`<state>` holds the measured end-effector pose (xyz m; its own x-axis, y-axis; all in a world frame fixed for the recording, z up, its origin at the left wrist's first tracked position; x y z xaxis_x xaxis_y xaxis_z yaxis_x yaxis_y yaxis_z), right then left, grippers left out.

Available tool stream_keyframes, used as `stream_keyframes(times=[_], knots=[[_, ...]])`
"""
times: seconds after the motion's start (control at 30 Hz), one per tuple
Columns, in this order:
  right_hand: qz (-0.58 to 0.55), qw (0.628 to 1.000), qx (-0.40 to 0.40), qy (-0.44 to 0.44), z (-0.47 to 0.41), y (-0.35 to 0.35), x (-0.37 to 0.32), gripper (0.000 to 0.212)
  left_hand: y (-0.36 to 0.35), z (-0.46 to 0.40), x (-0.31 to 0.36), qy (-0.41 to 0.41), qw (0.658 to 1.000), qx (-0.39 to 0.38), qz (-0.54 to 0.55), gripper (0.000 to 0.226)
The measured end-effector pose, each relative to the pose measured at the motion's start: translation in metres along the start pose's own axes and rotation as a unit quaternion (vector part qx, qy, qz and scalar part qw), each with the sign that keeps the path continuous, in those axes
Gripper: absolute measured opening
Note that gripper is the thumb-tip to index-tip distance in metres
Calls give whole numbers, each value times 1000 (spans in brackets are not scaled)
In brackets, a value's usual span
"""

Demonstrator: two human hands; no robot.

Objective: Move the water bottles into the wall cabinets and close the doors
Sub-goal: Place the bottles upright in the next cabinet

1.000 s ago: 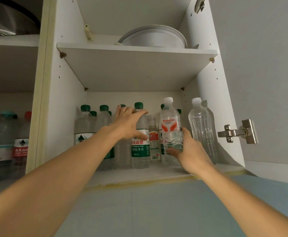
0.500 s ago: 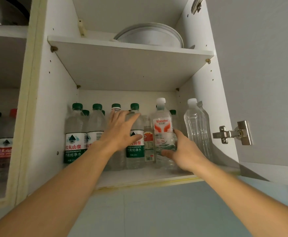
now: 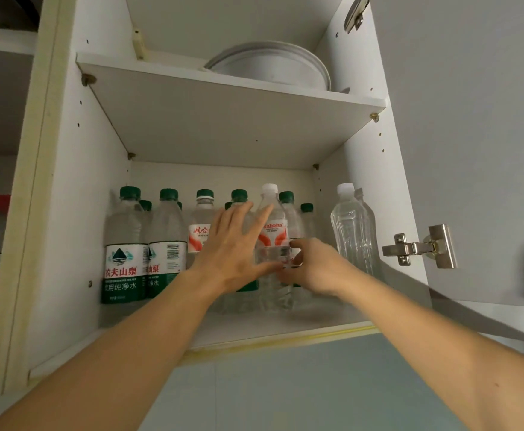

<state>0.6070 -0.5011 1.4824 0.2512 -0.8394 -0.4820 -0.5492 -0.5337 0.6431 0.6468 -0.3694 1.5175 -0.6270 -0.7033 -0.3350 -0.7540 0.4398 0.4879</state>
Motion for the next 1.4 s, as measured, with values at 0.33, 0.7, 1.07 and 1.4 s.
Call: stream_keyframes(times=[0.33,0.7,1.07,1.4], knots=[[-145,984,-1,-101,-29,-15,29,68,-12,-3,6,-25,999,3,-46,112],[-31,984,119,-131,-16,2,34,58,-10,-4,7,-22,999,-6,-48,111],[161,952,224,-133,13,23,19,46,-12,-6,18,-4,996,-6,-86,110],[151,953,247,-88,53,50,16,59,-19,-8,24,8,993,-29,-115,106]])
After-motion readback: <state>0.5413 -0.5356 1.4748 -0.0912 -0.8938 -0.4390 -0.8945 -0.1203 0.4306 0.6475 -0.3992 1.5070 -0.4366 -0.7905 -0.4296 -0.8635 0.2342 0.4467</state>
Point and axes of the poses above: each hand's wrist, its own z-axis away from the middle knuckle, its own y-axis out of the back of the hand, x = y × z, the point moved 9 cm from there along -z, towards the middle knuckle, and after that the axes turned 4 degrees about -y, right-handed, at the moved point
